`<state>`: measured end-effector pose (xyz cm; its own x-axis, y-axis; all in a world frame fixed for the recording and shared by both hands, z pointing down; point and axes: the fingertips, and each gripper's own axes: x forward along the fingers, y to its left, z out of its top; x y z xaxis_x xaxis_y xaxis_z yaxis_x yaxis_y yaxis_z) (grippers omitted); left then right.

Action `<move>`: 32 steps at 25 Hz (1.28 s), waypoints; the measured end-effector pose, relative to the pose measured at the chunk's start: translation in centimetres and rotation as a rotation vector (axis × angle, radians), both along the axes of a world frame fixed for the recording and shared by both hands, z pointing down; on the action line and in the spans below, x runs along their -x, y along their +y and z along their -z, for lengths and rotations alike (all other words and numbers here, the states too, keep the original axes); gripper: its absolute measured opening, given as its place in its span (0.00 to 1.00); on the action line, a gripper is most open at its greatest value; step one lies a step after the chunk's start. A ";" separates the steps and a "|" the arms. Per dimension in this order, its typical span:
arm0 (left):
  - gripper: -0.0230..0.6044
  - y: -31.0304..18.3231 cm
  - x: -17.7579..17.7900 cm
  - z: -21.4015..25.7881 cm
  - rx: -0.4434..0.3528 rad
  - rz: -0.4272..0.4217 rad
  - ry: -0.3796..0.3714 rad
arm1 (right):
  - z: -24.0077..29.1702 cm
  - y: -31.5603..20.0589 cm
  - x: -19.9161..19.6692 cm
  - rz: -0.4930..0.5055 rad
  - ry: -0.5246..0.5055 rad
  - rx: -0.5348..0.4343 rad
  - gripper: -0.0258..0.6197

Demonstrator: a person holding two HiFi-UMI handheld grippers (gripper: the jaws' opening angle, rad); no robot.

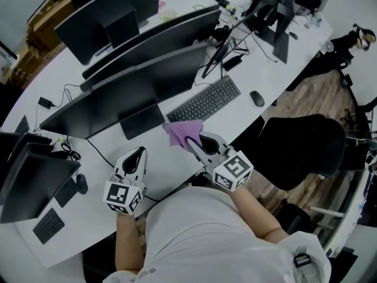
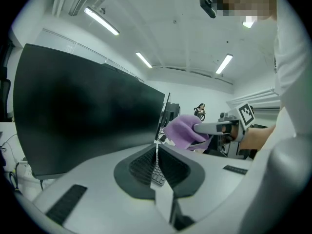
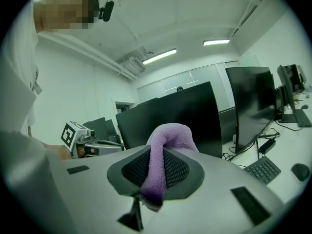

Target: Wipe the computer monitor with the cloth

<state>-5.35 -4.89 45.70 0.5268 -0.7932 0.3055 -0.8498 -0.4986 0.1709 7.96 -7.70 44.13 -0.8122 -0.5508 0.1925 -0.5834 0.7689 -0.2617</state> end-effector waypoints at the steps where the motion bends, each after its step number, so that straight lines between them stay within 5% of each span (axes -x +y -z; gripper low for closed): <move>1: 0.03 0.0 0.1 0.0 0.000 0.001 0.001 | -0.1 0.0 -0.1 -0.002 0.003 0.003 0.13; 32: 0.03 1.6 0.2 -0.1 -0.012 -0.027 0.009 | -1.4 1.4 1.7 0.028 0.055 0.044 0.13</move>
<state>-5.57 -3.29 45.84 0.5504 -0.7825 0.2910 -0.8347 -0.5231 0.1722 6.25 -6.27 45.49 -0.8147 -0.5181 0.2605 -0.5763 0.7735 -0.2639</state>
